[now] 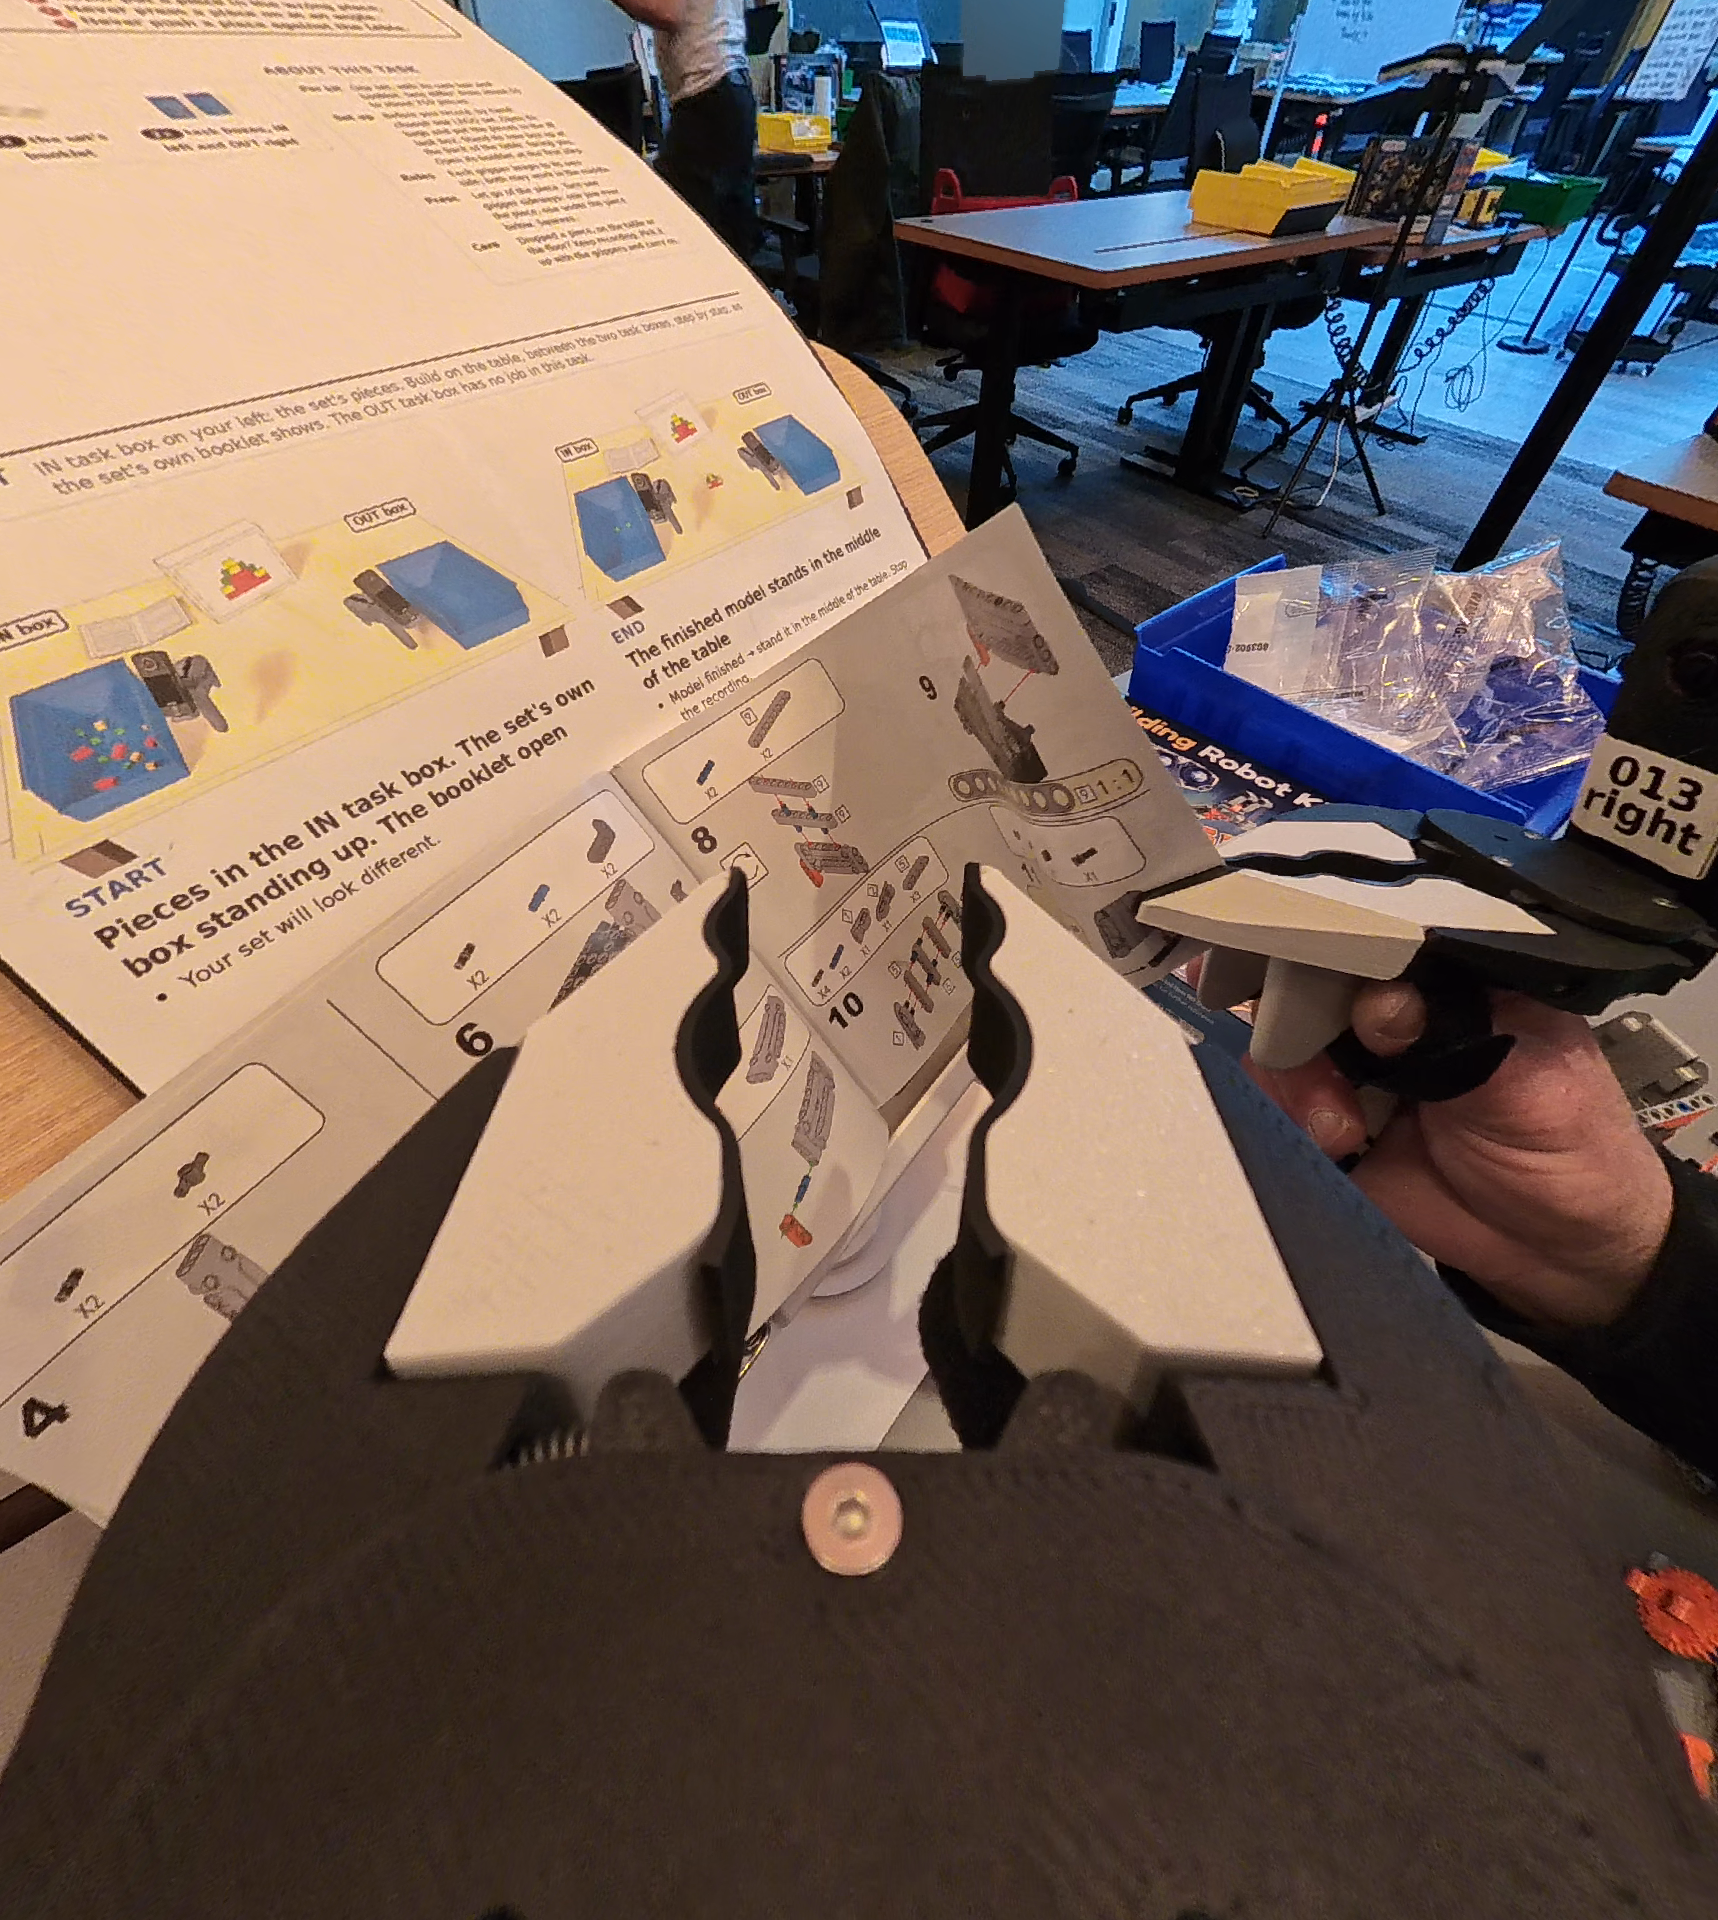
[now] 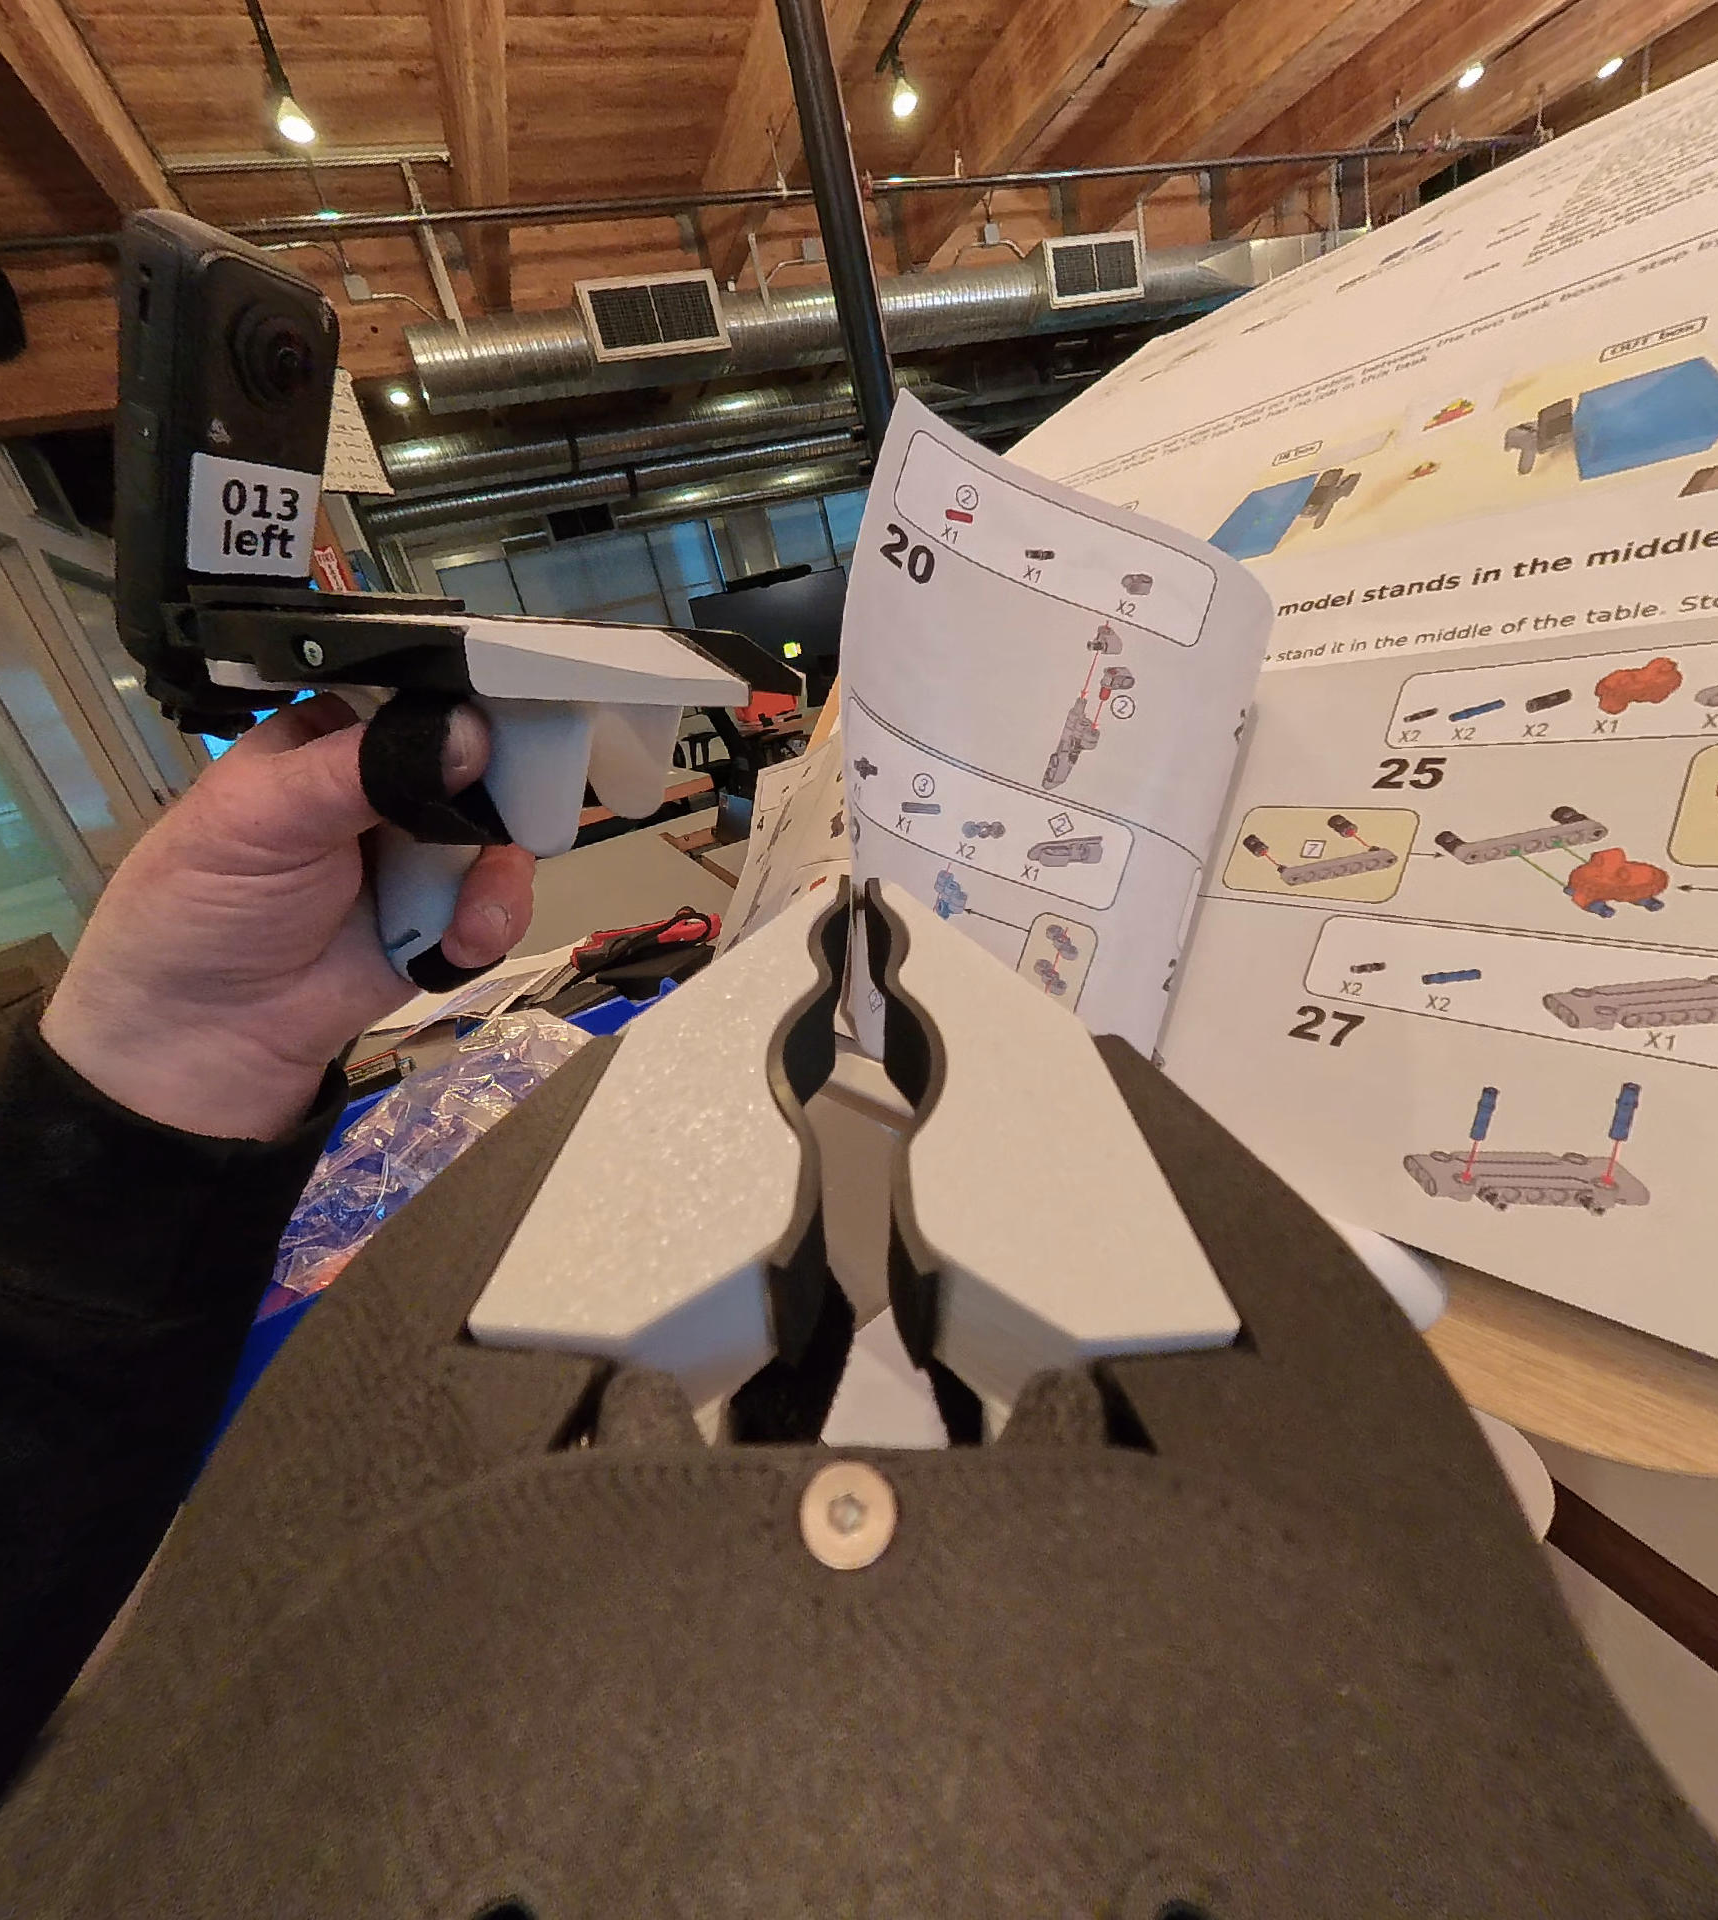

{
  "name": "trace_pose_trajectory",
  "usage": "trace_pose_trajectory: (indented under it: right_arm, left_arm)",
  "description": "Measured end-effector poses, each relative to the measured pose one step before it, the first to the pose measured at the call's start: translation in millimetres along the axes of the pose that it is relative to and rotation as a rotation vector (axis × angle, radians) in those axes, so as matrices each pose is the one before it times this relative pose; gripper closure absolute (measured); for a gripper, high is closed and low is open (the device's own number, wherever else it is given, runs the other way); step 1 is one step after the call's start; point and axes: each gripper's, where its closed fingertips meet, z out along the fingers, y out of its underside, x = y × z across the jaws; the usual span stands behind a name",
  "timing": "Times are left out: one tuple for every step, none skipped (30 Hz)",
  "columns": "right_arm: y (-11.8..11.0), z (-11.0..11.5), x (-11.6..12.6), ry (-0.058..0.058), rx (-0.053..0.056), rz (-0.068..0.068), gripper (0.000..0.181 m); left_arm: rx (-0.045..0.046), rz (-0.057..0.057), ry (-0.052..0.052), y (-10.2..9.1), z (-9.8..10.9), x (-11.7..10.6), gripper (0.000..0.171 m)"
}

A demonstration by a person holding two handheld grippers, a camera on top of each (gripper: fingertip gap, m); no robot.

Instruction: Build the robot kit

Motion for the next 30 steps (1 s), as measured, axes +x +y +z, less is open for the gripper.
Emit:
trace_pose_trajectory:
  right_arm:
    - [-0.14,0.02,-0.27,-0.0016,-0.0003,0.0001,0.181]
    - [-0.38,-0.1,-0.13,-0.0008,0.0003,-0.0003,0.181]
    - [-0.47,-0.34,0.05,-0.0005,0.001,0.0002,0.181]
    - [-0.73,-0.44,0.19,-0.0001,0.0016,0.0006,0.181]
    - [-1.0,-0.55,0.33,0.0006,0.0025,0.0001,0.181]
    - [-1.2,-0.68,0.45,0.0006,0.0027,0.0,0.181]
    - [-1.42,-0.82,0.38,0.0006,0.0034,-0.0002,0.181]
    - [-1.48,-0.79,0.4,0.0007,0.0038,-0.0003,0.181]
    - [-1.27,-0.87,0.5,0.0013,0.003,-0.0003,0.181]
    - [-1.08,-0.72,0.51,0.0014,0.0026,-0.0003,0.181]
    - [-0.71,-0.53,0.41,0.0011,0.0019,0.0004,0.181]
    - [-0.51,-0.38,0.43,0.0008,0.0014,0.0008,0.181]
    - [-0.25,-0.21,0.16,0.0003,0.0004,0.0002,0.181]
    - [-0.05,-0.01,-0.1,-0.0001,-0.0002,-0.0003,0.181]
    - [0.07,0.12,-0.35,-0.0004,-0.0004,-0.0006,0.181]
    - [0.14,0.19,-0.36,-0.0006,-0.0007,-0.0011,0.181]
    - [0.16,0.18,-0.34,-0.0004,-0.0009,-0.0012,0.181]
    - [0.22,0.17,-0.33,-0.0003,-0.0006,-0.0008,0.181]
    - [0.1,0.12,-0.25,-0.0002,-0.0007,-0.0005,0.181]
    - [0.12,0.05,-0.03,-0.0002,-0.0006,-0.0002,0.181]
    - [0.12,0.09,0.08,-0.0001,-0.0001,0.0001,0.181]
    - [0.07,-0.11,0.23,0.0006,-0.0002,-0.0001,0.181]
    - [0.05,-0.08,0.38,0.001,-0.0001,-0.0001,0.181]
    - [-0.05,-0.13,0.24,-0.0002,0.0003,0.0012,0.181]
    - [-0.16,-0.11,0.22,0.0002,0.0005,0.0006,0.181]
    - [-0.19,-0.13,0.22,0.0005,0.0002,-0.0007,0.181]
    - [-0.13,-0.07,0.08,0.0004,0.0,-0.0005,0.181]
    - [-0.11,-0.15,0.09,-0.0001,0.0003,0.0003,0.181]
    - [-0.1,-0.04,0.1,0.0,0.0004,0.0001,0.181]
    - [0.0,0.09,0.0,0.0001,-0.0005,-0.0002,0.181]
  left_arm:
    - [-0.00101,0.0004,0.0009,0.19,0.5,0.29,0.133]
    - [-0.00056,0.0001,0.0007,0.26,0.43,0.23,0.133]
    - [-0.00129,0.0002,0.001,0.23,0.48,0.32,0.133]
    - [-0.00185,0.0014,-0.0016,0.22,0.0,-0.27,0.133]
    - [0.00141,0.0012,-0.0049,-0.28,-0.71,-0.96,0.132]
    - [0.00664,-0.0008,-0.0065,-1.28,-1.95,-1.59,0.132]
    - [0.01322,-0.0012,-0.0107,-2.42,-3.35,-2.59,0.132]
    - [0.01801,-0.0017,-0.0162,-3.34,-4.61,-3.81,0.133]
    - [0.01962,-0.0029,-0.0162,-3.7,-5.6,-4.12,0.133]
    - [0.0207,-0.0044,-0.0152,-4.06,-6.1,-4.39,0.133]
    - [0.01973,-0.0049,-0.0136,-3.92,-6.38,-4.23,0.133]
    - [0.0169,-0.0047,-0.0116,-3.6,-5.91,-3.95,0.133]
    - [0.01321,-0.0043,-0.009,-2.94,-5.31,-3.42,0.133]
    - [0.00957,-0.0029,-0.0078,-2.16,-4.57,-2.96,0.133]
    - [0.00657,-0.0023,-0.007,-1.56,-3.57,-2.68,0.133]
    - [0.00525,-0.0025,-0.0051,-1.22,-2.79,-2.16,0.133]
    - [0.0043,-0.0024,-0.0026,-0.91,-2.05,-1.46,0.133]
    - [0.00192,-0.0021,-0.0017,-0.41,-1.27,-1.12,0.133]
    - [-0.00041,-0.0017,-0.0002,0.11,-0.55,-0.58,0.133]
    - [-0.00076,-0.0006,0.0014,0.01,-0.13,0.06,0.133]
    - [-0.00124,0.0006,0.0016,0.26,0.08,0.34,0.133]
    - [-0.00221,0.0013,0.0011,0.25,0.37,0.42,0.133]
    - [-0.00158,0.0016,0.0017,0.25,0.49,0.67,0.133]
    - [-0.00335,0.0008,0.0009,0.56,0.63,0.43,0.133]
    - [-0.00299,0.0015,0.0014,0.42,0.58,0.57,0.133]
    - [-0.00235,0.0005,0.0009,0.36,0.32,0.25,0.133]
    - [-0.00126,-0.0001,0.0006,0.24,0.17,0.22,0.133]
    - [-0.00051,-0.0002,0.0008,0.05,0.12,0.29,0.133]
    - [-0.00009,0.0004,0.0006,0.01,0.05,0.25,0.133]
    - [-0.00049,0.0005,-0.0004,-0.04,0.04,0.2,0.133]
